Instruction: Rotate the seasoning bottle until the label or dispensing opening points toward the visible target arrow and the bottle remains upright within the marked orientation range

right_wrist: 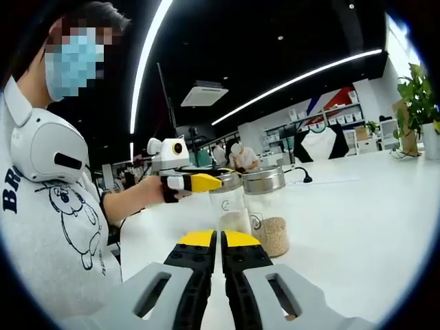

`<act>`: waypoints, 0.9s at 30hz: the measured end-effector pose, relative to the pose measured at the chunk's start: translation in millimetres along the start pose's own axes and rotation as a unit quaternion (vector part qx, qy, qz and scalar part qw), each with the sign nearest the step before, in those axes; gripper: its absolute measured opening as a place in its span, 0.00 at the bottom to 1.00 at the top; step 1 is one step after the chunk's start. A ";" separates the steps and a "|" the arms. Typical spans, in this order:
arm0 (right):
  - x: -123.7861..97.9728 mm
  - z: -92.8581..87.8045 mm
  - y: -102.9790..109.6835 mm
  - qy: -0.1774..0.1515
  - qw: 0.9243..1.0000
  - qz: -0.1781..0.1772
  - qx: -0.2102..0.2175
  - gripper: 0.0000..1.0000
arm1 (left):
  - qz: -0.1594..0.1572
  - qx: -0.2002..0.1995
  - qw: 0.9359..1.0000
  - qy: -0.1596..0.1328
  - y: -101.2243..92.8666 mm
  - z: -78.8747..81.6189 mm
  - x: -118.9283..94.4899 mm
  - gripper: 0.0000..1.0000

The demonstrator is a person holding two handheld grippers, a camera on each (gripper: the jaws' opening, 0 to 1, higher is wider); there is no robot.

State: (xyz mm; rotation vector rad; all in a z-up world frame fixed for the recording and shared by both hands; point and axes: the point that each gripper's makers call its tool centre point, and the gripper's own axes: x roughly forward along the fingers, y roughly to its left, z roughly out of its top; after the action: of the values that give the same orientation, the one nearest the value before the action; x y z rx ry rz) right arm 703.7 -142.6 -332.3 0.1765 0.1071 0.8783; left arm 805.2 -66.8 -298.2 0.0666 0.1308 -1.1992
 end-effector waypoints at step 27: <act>0.6 -2.3 1.2 -0.002 1.000 0.005 0.009 0.00 | -0.087 0.021 0.996 -0.026 -3.4 20.2 -11.9 0.48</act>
State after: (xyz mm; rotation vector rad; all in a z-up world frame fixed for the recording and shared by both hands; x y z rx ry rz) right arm 702.9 -141.2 -334.3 0.1962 0.1113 0.8866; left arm 799.1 -59.5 -276.5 0.0620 0.0662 -1.3770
